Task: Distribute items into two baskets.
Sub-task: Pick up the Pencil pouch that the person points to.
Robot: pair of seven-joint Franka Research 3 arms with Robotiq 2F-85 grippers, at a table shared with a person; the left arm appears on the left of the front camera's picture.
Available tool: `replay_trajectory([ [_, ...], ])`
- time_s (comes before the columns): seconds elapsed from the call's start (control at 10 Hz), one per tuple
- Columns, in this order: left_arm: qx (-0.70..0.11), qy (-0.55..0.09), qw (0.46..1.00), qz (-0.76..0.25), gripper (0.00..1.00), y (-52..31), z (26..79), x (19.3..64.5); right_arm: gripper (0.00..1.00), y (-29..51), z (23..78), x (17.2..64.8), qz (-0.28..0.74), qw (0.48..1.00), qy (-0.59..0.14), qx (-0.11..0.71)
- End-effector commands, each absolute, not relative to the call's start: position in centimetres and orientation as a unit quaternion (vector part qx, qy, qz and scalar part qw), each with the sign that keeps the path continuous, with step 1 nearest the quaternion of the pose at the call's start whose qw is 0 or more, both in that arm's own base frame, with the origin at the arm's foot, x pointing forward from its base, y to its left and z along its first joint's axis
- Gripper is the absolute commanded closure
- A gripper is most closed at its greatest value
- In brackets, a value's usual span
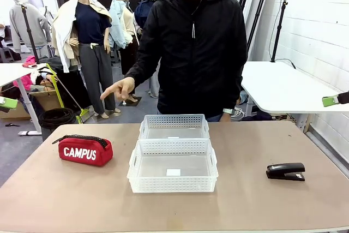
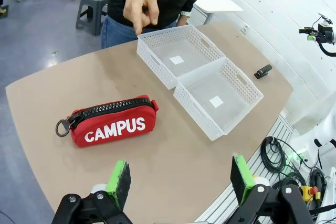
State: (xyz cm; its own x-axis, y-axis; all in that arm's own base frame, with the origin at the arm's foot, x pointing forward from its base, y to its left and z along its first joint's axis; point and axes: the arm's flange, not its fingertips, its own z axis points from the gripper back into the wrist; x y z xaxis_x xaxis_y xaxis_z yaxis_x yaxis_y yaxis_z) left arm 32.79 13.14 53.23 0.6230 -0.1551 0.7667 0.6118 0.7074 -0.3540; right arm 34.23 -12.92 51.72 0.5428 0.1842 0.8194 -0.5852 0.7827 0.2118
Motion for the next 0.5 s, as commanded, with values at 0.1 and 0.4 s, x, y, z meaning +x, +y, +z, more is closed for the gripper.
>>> replay_trajectory([
  [0.1, -0.309, -0.374, 0.845, -0.226, 0.0, 13.16, 53.39, 32.76, 0.0, -12.86, 51.77, 34.29, 0.227, 0.844, -0.422, 0.242],
  [0.4, -0.309, -0.374, 0.845, -0.226, 0.0, 13.16, 53.39, 32.76, 0.0, -12.86, 51.77, 34.29, 0.227, 0.844, -0.422, 0.242],
])
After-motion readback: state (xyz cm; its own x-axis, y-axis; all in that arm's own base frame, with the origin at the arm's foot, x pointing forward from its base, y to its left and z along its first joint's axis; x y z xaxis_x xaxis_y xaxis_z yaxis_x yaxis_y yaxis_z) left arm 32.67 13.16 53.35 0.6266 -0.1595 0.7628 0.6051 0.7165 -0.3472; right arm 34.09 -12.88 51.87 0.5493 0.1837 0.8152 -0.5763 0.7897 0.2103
